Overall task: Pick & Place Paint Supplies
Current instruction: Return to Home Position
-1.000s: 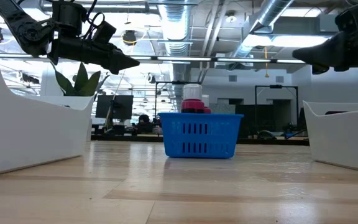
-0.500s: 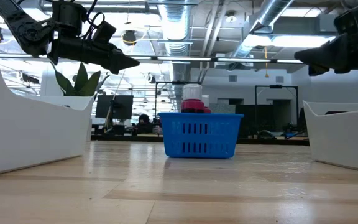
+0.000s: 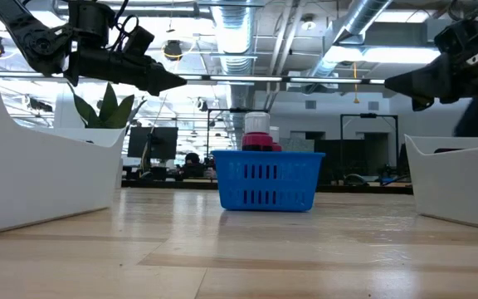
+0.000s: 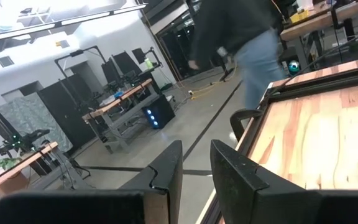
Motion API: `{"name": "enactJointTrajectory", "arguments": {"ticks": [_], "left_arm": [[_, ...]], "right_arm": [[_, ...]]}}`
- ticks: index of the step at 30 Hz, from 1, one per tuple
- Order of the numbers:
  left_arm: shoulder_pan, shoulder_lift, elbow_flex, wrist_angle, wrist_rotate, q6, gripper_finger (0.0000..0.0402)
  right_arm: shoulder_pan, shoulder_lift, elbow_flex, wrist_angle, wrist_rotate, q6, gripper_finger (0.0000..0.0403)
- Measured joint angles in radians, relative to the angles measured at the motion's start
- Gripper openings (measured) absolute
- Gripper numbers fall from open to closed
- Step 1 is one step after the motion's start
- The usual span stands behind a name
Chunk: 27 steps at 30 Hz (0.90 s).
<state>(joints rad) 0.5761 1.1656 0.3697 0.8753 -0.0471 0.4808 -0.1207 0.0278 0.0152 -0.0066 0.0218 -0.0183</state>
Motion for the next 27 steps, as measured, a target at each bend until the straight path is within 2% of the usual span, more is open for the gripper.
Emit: {"name": "enactJointTrajectory", "arguments": {"ticks": [5,8,11,14,17,20,23,27], "left_arm": [[-0.043,0.000,0.000,0.018,0.000,0.000,0.0070],[-0.083,0.000,0.008,0.018,0.014,-0.001,0.0041],[-0.121,-0.010,0.043,-0.066,0.128,-0.024,0.0007],[-0.148,-0.043,0.097,-0.202,0.275,-0.086,0.0007],[-0.164,-0.101,0.111,-0.280,0.330,-0.139,0.0001],[-0.181,-0.184,0.066,-0.334,0.332,-0.246,0.0001],[-0.253,-0.270,-0.029,-0.326,0.307,-0.308,0.0000],[-0.399,-0.401,-0.180,-0.229,0.109,-0.351,0.0000]], "right_arm": [[0.000,-0.002,-0.001,0.029,0.005,-0.012,0.0000],[0.000,-0.002,-0.001,0.035,0.005,-0.014,0.0000],[0.000,-0.002,-0.001,0.029,0.005,-0.015,0.0000],[0.001,-0.002,-0.001,0.029,0.005,-0.015,0.0000],[0.001,-0.002,-0.001,0.027,0.005,-0.015,0.0000],[0.001,-0.002,-0.001,0.027,0.004,-0.015,0.0000],[0.001,-0.002,-0.001,0.027,0.005,-0.015,0.0000],[0.001,-0.002,-0.001,0.028,0.004,-0.015,0.0000]]}}
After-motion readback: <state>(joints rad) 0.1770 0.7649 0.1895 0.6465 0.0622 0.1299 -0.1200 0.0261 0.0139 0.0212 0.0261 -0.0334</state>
